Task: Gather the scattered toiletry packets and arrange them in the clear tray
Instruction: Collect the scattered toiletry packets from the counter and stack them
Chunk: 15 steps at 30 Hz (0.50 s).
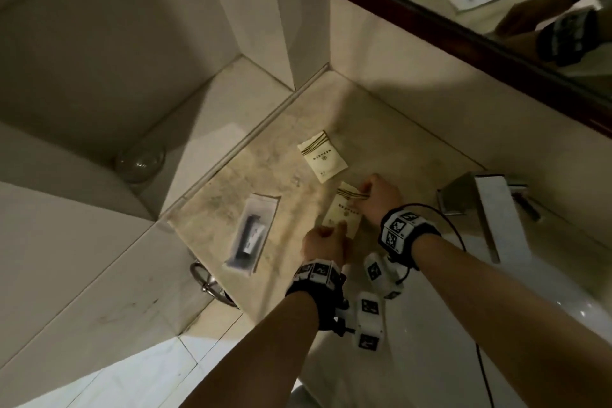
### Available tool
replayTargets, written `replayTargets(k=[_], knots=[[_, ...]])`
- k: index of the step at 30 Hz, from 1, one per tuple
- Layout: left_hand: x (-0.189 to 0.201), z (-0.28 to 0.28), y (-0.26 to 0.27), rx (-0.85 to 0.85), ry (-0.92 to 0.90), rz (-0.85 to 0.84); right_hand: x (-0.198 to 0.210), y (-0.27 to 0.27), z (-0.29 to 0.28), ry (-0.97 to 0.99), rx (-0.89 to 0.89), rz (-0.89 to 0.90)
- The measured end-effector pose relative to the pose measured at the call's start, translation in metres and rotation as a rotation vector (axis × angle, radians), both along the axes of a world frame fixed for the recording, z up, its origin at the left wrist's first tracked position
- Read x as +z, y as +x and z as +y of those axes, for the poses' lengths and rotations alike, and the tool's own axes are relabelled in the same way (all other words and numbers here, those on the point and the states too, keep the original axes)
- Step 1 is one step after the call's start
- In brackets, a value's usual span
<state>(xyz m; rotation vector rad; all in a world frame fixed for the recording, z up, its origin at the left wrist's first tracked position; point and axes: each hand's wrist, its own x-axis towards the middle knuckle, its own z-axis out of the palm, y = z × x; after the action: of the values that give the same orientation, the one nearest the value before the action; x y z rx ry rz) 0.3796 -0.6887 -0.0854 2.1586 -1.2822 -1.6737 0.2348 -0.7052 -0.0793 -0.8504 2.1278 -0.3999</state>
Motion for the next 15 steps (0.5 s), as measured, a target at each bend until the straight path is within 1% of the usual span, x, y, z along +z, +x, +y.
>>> replayTargets(k=[5, 9, 11, 13, 15], knots=[[-0.004, -0.006, -0.005, -0.135, -0.127, -0.121, -0.002, -0.001, 0.003, -0.007, -0.038, 0.016], [0.006, -0.003, -0.003, -0.213, -0.201, -0.145, -0.004, -0.001, 0.015, -0.029, -0.082, -0.001], [0.013, 0.002, 0.003, -0.265, -0.255, -0.109, -0.005, -0.003, 0.023, -0.055, -0.099, -0.045], [0.021, 0.008, 0.008, -0.368, -0.293, -0.057, -0.006, -0.007, 0.031, -0.08, -0.071, -0.118], [0.03, 0.016, 0.014, -0.487, -0.351, -0.049, -0.005, -0.01, 0.042, -0.098, -0.045, -0.219]])
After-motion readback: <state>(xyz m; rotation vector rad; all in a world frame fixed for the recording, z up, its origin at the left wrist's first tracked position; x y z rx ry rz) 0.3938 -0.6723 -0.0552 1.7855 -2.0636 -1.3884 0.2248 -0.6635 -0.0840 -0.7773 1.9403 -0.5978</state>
